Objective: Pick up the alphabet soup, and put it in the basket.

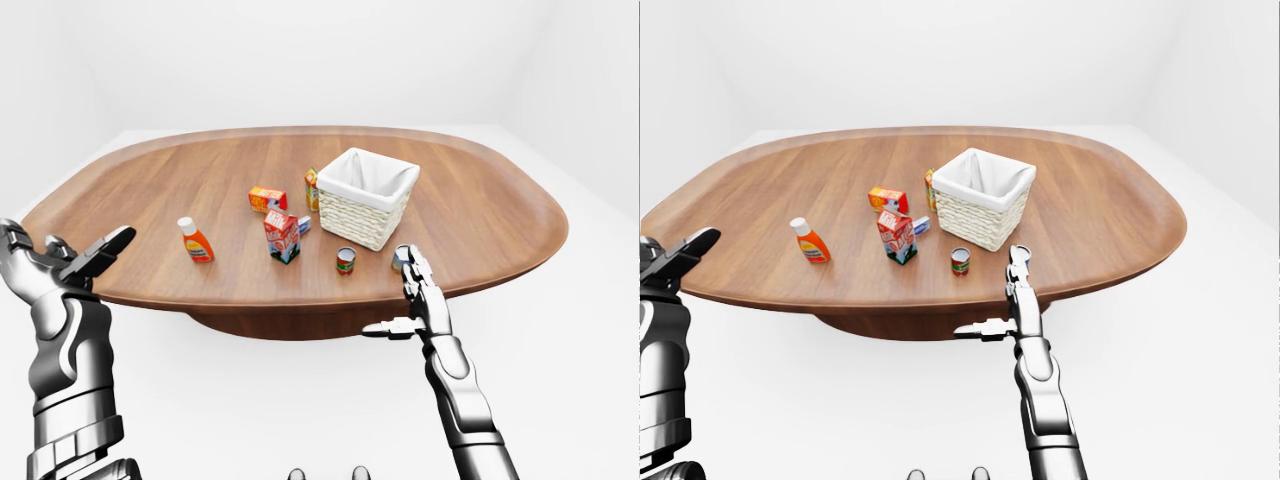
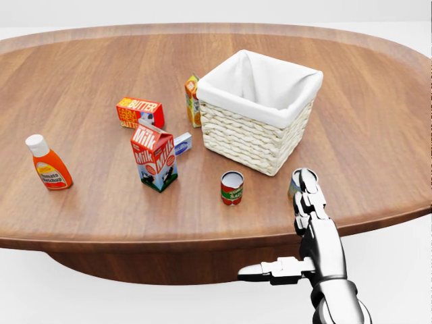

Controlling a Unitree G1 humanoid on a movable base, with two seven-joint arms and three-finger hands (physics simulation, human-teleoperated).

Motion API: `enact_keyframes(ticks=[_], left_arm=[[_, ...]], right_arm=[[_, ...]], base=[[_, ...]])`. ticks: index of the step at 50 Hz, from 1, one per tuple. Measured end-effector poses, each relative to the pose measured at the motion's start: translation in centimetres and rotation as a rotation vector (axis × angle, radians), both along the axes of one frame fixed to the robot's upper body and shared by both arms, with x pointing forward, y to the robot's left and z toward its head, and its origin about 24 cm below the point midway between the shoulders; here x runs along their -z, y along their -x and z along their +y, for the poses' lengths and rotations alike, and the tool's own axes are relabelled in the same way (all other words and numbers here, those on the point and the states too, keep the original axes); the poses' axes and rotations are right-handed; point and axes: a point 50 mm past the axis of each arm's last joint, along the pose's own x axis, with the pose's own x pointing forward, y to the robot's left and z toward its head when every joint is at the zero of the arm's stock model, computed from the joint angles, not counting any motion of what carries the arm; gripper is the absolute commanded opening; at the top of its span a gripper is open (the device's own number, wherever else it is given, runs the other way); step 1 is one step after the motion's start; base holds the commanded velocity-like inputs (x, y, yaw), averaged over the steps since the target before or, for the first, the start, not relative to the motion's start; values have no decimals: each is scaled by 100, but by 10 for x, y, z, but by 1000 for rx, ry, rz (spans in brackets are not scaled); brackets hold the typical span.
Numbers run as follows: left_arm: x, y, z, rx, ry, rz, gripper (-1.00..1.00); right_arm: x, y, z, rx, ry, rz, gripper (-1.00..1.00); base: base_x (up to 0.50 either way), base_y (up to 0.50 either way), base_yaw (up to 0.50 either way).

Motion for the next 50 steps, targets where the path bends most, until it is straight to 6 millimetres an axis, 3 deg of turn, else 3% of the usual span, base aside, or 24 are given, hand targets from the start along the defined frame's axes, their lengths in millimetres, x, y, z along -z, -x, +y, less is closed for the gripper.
enact_keyframes(ticks=[50], left_arm=[[6,-4,0,10,8,29,100]], right_arm=[[3,-1,-1,2,-3,12,100]], base=[[0,-23,0]])
